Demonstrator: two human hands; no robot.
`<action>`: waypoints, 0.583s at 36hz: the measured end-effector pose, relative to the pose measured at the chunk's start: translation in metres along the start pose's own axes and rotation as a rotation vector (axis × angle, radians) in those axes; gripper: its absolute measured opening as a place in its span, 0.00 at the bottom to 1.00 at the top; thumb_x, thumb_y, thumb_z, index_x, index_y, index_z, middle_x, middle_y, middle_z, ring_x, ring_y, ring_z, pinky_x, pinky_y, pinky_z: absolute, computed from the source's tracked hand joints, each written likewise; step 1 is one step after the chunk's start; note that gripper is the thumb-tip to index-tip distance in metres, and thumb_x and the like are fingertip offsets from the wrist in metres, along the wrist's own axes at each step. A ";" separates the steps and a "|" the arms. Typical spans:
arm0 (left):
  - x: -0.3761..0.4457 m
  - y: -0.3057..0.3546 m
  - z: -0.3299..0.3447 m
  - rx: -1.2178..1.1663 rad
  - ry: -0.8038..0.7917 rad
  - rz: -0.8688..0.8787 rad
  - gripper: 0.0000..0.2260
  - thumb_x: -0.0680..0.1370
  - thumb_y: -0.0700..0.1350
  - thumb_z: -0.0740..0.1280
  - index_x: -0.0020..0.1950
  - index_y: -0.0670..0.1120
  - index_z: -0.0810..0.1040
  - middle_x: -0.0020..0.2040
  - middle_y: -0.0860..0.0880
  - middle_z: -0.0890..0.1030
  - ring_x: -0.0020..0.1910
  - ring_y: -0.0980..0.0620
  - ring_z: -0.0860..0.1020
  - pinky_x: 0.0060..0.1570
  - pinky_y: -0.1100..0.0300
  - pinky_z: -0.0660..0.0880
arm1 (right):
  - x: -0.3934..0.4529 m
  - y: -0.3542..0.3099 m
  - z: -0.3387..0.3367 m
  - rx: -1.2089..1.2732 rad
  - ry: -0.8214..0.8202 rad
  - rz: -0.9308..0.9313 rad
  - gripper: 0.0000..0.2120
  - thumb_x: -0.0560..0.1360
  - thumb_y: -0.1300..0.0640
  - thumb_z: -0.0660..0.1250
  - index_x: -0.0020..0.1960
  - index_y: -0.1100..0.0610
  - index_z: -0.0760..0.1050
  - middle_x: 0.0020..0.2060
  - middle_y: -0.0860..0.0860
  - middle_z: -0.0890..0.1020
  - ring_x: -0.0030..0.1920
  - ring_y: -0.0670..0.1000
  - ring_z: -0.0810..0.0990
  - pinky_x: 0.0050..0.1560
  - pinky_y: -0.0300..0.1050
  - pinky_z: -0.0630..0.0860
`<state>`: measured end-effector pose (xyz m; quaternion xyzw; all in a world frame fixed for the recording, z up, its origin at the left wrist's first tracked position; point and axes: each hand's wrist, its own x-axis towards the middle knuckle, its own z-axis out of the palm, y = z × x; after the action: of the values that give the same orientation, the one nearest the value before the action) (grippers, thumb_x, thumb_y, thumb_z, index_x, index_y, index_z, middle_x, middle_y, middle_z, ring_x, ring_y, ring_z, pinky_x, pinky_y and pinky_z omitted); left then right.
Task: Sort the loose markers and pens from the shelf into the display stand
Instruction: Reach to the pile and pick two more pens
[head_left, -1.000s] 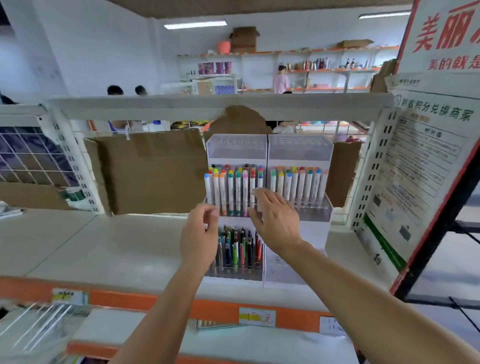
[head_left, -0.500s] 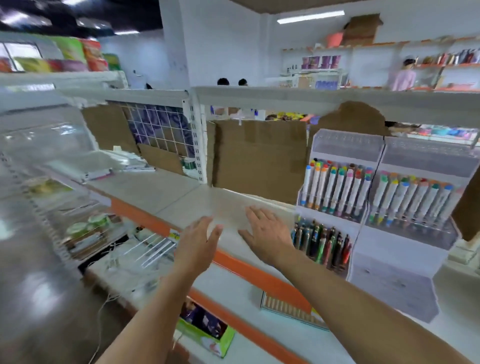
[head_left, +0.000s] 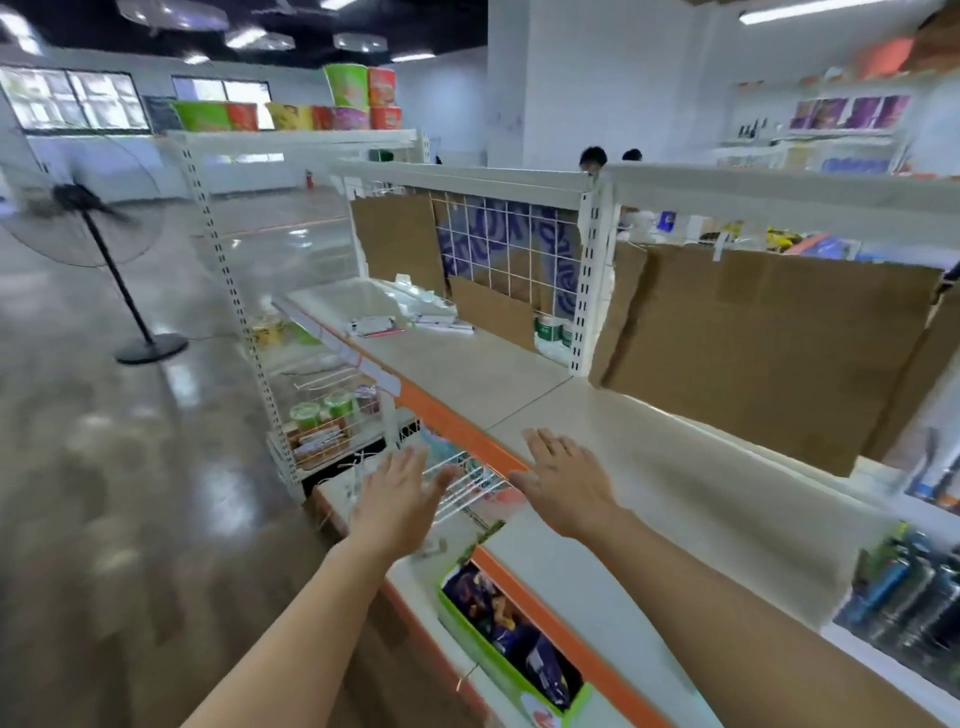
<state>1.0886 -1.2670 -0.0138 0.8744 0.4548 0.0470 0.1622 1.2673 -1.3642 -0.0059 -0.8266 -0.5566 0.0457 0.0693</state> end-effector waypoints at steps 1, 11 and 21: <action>0.003 -0.009 -0.003 -0.007 0.005 -0.004 0.47 0.68 0.74 0.31 0.78 0.48 0.49 0.79 0.47 0.48 0.77 0.49 0.45 0.74 0.51 0.46 | 0.007 -0.008 0.001 0.002 -0.007 -0.010 0.29 0.81 0.40 0.47 0.77 0.51 0.48 0.77 0.50 0.53 0.75 0.53 0.54 0.73 0.50 0.51; 0.044 -0.085 -0.018 0.079 -0.044 -0.076 0.42 0.71 0.71 0.35 0.79 0.48 0.45 0.79 0.48 0.46 0.77 0.48 0.44 0.74 0.52 0.45 | 0.081 -0.064 0.018 0.001 -0.073 -0.066 0.30 0.81 0.40 0.46 0.78 0.51 0.43 0.77 0.50 0.51 0.75 0.53 0.53 0.73 0.49 0.50; 0.130 -0.119 -0.025 0.082 -0.075 -0.131 0.36 0.75 0.67 0.40 0.79 0.49 0.46 0.79 0.48 0.45 0.77 0.49 0.43 0.74 0.50 0.43 | 0.184 -0.077 0.029 -0.018 -0.033 -0.127 0.28 0.82 0.42 0.48 0.77 0.53 0.49 0.75 0.51 0.58 0.73 0.54 0.59 0.70 0.50 0.56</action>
<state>1.0660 -1.0919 -0.0380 0.8498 0.5063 -0.0153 0.1457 1.2614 -1.1629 -0.0209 -0.7893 -0.6095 0.0499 0.0554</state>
